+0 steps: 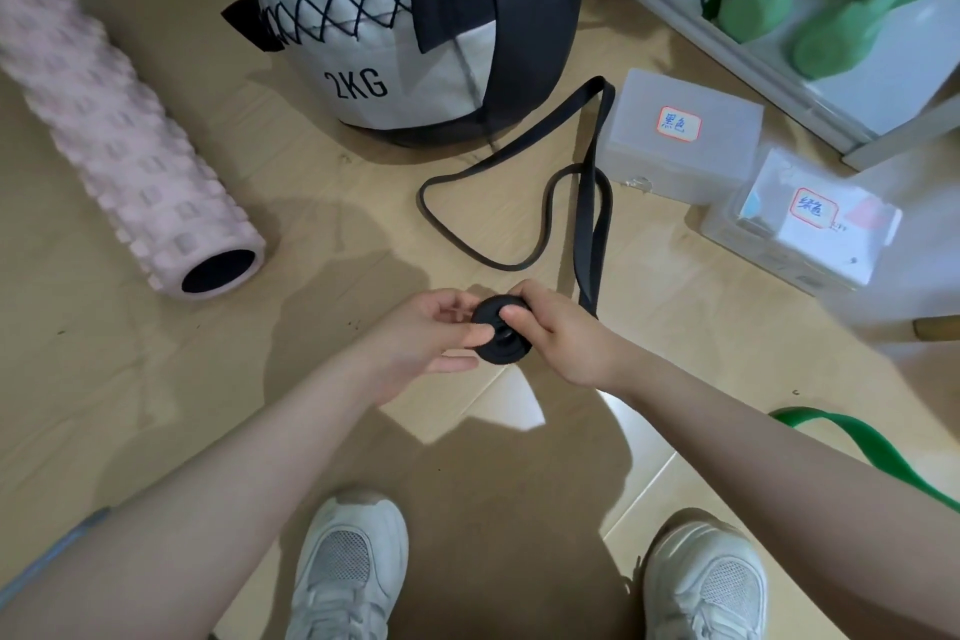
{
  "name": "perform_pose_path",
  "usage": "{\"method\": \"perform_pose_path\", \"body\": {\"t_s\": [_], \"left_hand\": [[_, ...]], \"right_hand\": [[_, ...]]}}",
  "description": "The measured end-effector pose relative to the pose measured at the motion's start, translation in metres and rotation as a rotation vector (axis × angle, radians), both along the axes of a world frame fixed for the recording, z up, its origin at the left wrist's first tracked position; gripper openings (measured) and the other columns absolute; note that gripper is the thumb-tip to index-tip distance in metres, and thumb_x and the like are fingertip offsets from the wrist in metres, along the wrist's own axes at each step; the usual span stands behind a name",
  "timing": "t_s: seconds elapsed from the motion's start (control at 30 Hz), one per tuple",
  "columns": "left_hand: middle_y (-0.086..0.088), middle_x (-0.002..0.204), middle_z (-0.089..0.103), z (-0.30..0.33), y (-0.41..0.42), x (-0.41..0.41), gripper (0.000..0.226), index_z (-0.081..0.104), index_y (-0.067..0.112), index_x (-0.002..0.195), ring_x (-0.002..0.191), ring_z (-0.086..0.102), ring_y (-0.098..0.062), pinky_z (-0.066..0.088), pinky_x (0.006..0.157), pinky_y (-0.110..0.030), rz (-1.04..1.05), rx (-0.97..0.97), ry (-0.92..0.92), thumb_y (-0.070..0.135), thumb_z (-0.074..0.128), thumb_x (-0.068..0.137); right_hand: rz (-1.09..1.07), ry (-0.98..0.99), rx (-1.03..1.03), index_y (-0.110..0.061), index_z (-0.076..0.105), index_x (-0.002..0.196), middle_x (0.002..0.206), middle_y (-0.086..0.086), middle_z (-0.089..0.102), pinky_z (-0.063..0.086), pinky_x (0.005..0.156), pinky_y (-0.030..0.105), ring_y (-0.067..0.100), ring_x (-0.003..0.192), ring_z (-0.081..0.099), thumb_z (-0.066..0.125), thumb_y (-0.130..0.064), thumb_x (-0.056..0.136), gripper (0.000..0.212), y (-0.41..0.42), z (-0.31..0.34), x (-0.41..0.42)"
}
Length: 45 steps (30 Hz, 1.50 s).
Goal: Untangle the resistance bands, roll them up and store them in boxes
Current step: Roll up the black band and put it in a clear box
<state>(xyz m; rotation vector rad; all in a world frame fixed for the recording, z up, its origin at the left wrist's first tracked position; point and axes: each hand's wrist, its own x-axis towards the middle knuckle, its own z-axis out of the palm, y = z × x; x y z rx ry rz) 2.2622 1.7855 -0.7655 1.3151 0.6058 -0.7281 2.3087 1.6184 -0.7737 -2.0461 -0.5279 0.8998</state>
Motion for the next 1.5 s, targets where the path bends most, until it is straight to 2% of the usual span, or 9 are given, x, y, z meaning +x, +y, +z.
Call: {"method": "perform_pose_path", "body": {"t_s": [0.13, 0.37, 0.53, 0.77, 0.93, 1.03, 1.17, 1.3, 1.5], "left_hand": [[-0.008, 0.087, 0.062, 0.0, -0.01, 0.007, 0.008, 0.061, 0.013, 0.082, 0.076, 0.065, -0.009, 0.056, 0.066, -0.017, -0.207, 0.152, -0.01, 0.007, 0.067, 0.082], [-0.001, 0.077, 0.068, -0.007, -0.013, -0.006, 0.019, 0.066, 0.018, 0.079, 0.067, 0.067, -0.003, 0.055, 0.067, -0.016, -0.035, 0.171, -0.079, 0.0, 0.067, 0.079], [0.012, 0.071, 0.072, -0.008, 0.003, -0.008, 0.027, 0.068, 0.024, 0.092, 0.069, 0.066, 0.001, 0.054, 0.067, -0.015, -0.095, 0.197, -0.156, 0.0, 0.066, 0.08], [0.014, 0.063, 0.07, 0.0, 0.015, -0.004, 0.029, 0.065, 0.022, 0.091, 0.062, 0.065, 0.002, 0.053, 0.062, -0.012, 0.066, 0.203, -0.229, -0.005, 0.063, 0.081], [0.015, 0.068, 0.072, -0.004, 0.016, -0.009, 0.029, 0.066, 0.027, 0.087, 0.069, 0.067, 0.001, 0.056, 0.072, -0.018, 0.089, 0.211, -0.224, -0.001, 0.065, 0.081], [0.016, 0.073, 0.072, -0.011, 0.02, -0.014, 0.032, 0.067, 0.033, 0.086, 0.073, 0.067, 0.0, 0.054, 0.079, -0.027, -0.029, 0.268, -0.255, 0.002, 0.066, 0.081], [0.014, 0.076, 0.072, -0.014, 0.021, -0.019, 0.039, 0.069, 0.05, 0.075, 0.078, 0.064, -0.009, 0.05, 0.081, -0.036, -0.054, 0.317, -0.272, 0.011, 0.071, 0.078], [0.005, 0.076, 0.072, -0.011, 0.024, -0.018, 0.04, 0.07, 0.042, 0.078, 0.081, 0.063, -0.019, 0.053, 0.084, -0.036, 0.076, 0.304, -0.27, 0.002, 0.068, 0.079], [0.01, 0.077, 0.074, -0.004, 0.017, -0.025, 0.024, 0.068, 0.021, 0.09, 0.078, 0.068, -0.004, 0.055, 0.072, -0.017, 0.295, 0.103, -0.266, -0.001, 0.061, 0.083]], "right_hand": [[0.15, 0.045, -0.056, 0.003, 0.049, 0.105, 0.094, 0.013, 0.056, 0.035, 0.07, 0.028, 0.021, 0.082, 0.048, 0.041, -0.023, 0.098, 0.028, -0.007, -0.002, 0.006], [0.053, 0.165, 0.003, -0.012, 0.035, 0.129, 0.09, -0.01, 0.051, 0.037, 0.072, 0.013, 0.004, 0.082, 0.049, 0.041, -0.025, 0.098, 0.034, -0.007, -0.004, 0.004], [0.38, -0.029, -0.186, -0.024, 0.041, 0.1, 0.08, -0.011, 0.045, 0.035, 0.083, 0.031, 0.018, 0.095, 0.041, 0.032, -0.036, 0.099, 0.015, -0.015, -0.004, 0.018], [0.317, -0.436, -0.275, -0.013, 0.043, 0.101, 0.086, 0.008, 0.051, 0.042, 0.076, 0.041, 0.024, 0.082, 0.047, 0.033, -0.04, 0.097, 0.029, -0.015, 0.003, 0.02], [0.122, -0.092, -0.116, -0.013, 0.039, 0.089, 0.075, 0.001, 0.052, 0.039, 0.068, 0.036, 0.022, 0.07, 0.049, 0.04, -0.036, 0.097, 0.024, -0.008, -0.01, -0.001], [0.21, -0.415, -0.263, -0.014, 0.044, 0.093, 0.078, -0.007, 0.038, 0.024, 0.073, 0.029, 0.016, 0.074, 0.038, 0.031, -0.052, 0.091, 0.04, -0.011, -0.013, 0.0], [0.427, -0.634, -0.427, -0.01, 0.049, 0.113, 0.1, 0.007, 0.054, 0.026, 0.075, 0.032, 0.027, 0.092, 0.049, 0.016, -0.053, 0.089, 0.06, -0.007, -0.01, 0.005], [0.43, -0.548, -0.352, -0.01, 0.043, 0.13, 0.11, 0.012, 0.055, 0.034, 0.083, 0.034, 0.03, 0.099, 0.051, 0.019, -0.048, 0.093, 0.059, 0.005, -0.013, 0.0], [0.172, -0.265, -0.06, -0.009, 0.047, 0.098, 0.092, 0.009, 0.052, 0.041, 0.08, 0.037, 0.023, 0.087, 0.047, 0.021, -0.052, 0.091, 0.051, 0.016, -0.012, -0.009]]}}
